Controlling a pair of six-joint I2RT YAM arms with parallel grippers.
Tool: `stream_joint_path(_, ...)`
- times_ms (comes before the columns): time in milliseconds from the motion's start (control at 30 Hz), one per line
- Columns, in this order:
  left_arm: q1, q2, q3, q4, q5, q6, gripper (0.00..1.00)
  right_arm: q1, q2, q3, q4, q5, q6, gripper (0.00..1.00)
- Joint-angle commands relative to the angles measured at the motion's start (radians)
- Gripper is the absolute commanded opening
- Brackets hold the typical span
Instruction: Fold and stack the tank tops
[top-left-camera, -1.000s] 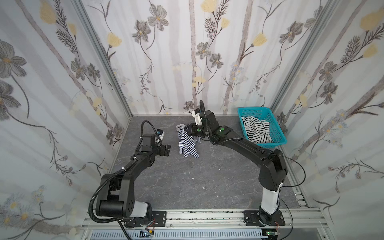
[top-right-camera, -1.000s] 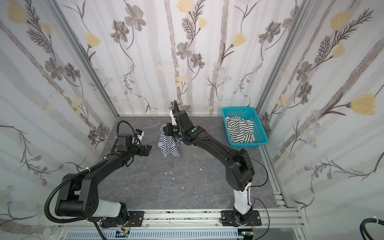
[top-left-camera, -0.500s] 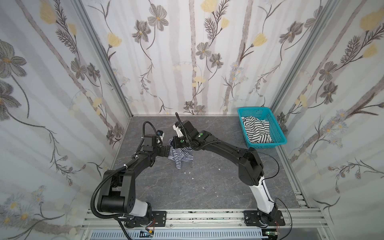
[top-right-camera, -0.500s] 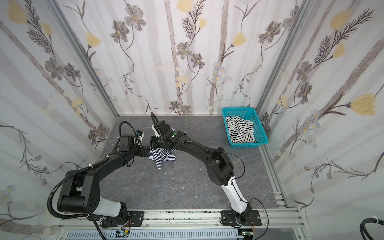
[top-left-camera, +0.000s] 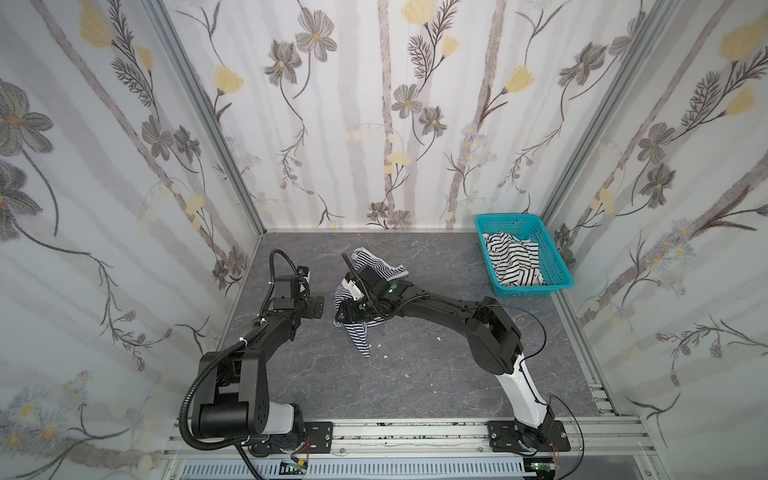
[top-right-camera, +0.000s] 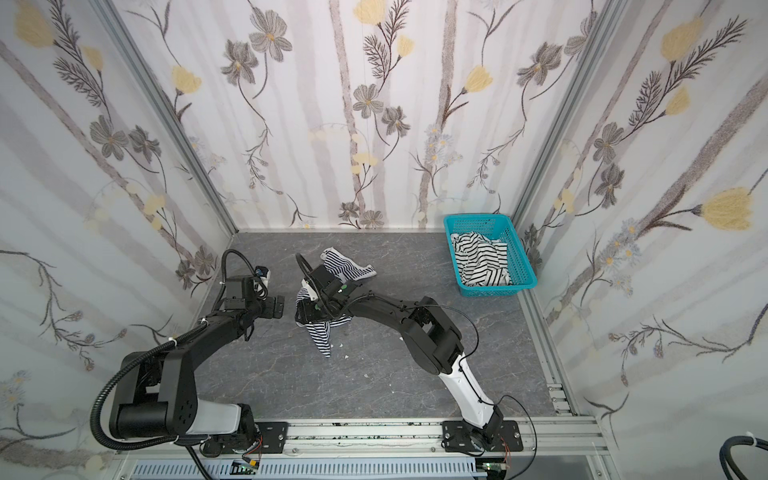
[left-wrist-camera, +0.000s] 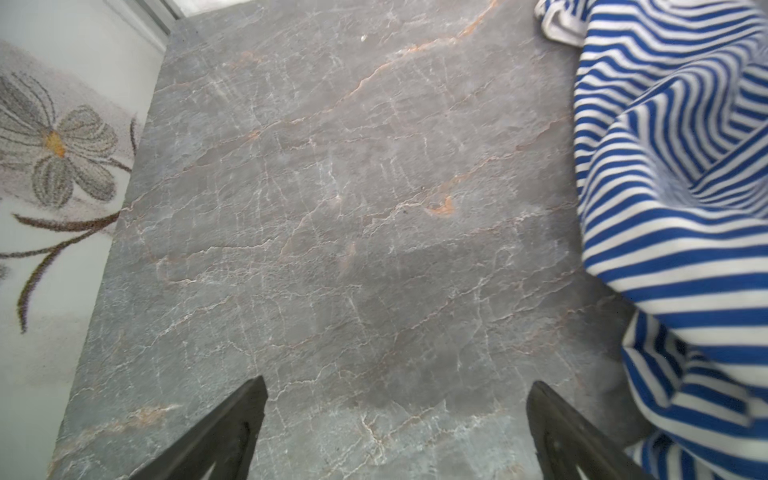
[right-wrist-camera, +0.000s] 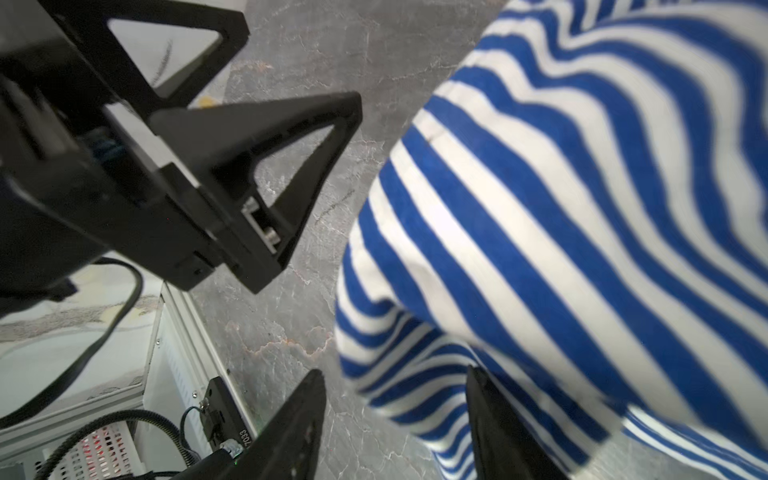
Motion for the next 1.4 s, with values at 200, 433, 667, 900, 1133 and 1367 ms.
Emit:
stream_joint_path(200, -0.002, -0.146, -0.020, -0.071, 0.167, 0.014, 1.00, -0.112, -0.164, -0.101, 0.150, 0.013, 0.024, 0.59)
stream_joint_path(433, -0.030, -0.204, -0.053, -0.142, 0.217, 0.054, 1.00, -0.257, -0.072, -0.063, 0.136, 0.023, 0.034, 0.56)
stream_joint_path(667, -0.055, -0.242, -0.083, -0.193, 0.267, 0.092, 1.00, -0.317, 0.028, 0.054, 0.119, -0.001, 0.032, 0.55)
stream_joint_path(900, -0.105, -0.220, -0.086, -0.227, 0.278, 0.115, 1.00, -0.319, 0.099, 0.115, 0.060, 0.011, 0.010, 0.55)
stream_joint_path(1133, -0.150, -0.158, -0.061, -0.233, 0.332, 0.123, 1.00, -0.313, 0.126, 0.107, 0.044, 0.022, -0.007, 0.57)
stream_joint_path(1367, -0.206, -0.050, -0.020, -0.236, 0.333, 0.135, 1.00, -0.291, 0.156, 0.121, 0.046, -0.006, -0.014, 0.56)
